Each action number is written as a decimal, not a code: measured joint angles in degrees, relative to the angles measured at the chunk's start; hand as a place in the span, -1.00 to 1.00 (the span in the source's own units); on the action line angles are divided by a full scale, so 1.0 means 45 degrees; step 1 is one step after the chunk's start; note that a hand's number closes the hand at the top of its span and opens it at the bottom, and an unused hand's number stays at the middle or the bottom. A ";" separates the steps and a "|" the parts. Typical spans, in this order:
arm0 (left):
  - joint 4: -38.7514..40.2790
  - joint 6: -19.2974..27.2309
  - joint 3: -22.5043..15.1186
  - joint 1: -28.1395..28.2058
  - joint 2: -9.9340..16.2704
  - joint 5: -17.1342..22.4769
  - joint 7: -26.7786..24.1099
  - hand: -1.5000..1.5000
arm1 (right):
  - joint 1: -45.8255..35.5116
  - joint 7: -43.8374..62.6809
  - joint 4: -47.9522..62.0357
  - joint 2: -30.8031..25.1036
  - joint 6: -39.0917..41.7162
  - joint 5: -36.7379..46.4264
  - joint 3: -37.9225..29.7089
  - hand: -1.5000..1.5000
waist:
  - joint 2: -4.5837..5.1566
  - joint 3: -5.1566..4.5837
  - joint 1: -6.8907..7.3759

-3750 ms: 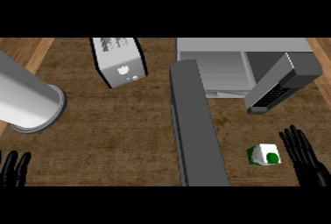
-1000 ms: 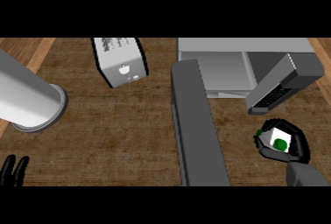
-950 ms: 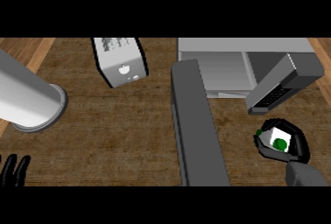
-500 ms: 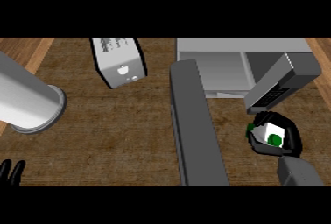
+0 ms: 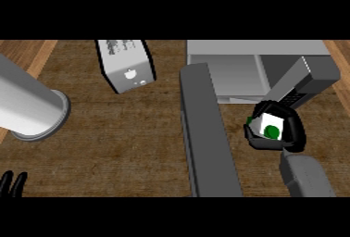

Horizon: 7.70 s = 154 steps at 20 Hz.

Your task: Pick up the milk, place it into the microwave and close the microwave

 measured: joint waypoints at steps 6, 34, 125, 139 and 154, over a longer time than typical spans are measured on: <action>-0.0262 0.0039 0.0357 -0.0391 0.0071 0.0232 0.0586 -1.00 | -0.1821 0.1257 0.0856 0.0398 -0.1297 0.0735 0.0144 1.00 | 0.0035 0.0007 0.0074; 0.1305 -0.1099 0.0932 -0.2104 0.0495 0.0686 0.0251 -1.00 | -1.0252 -0.0666 1.1416 -0.0682 -0.4762 0.2345 -0.1512 1.00 | 0.0632 0.0042 0.1302; 0.6999 -0.0407 -0.4140 -0.7732 -0.0008 -0.4847 0.1446 1.00 | -0.4556 -0.3796 1.0364 -0.0273 -0.0944 0.1641 -0.2256 -1.00 | 0.0002 0.0000 -0.0209; 1.1659 0.0544 -0.6786 -1.0202 -0.0108 -0.4923 0.0865 1.00 | 0.0047 -0.2265 0.3832 -0.0702 0.0735 0.0931 -0.1172 -1.00 | -0.0079 -0.0028 -0.0670; 1.4693 0.6412 -1.1771 -1.4077 -0.0012 -0.1071 0.1022 1.00 | 0.3154 0.0588 -0.2659 -0.1735 0.3110 -0.1584 -0.1391 -1.00 | 0.0105 -0.0048 -0.1361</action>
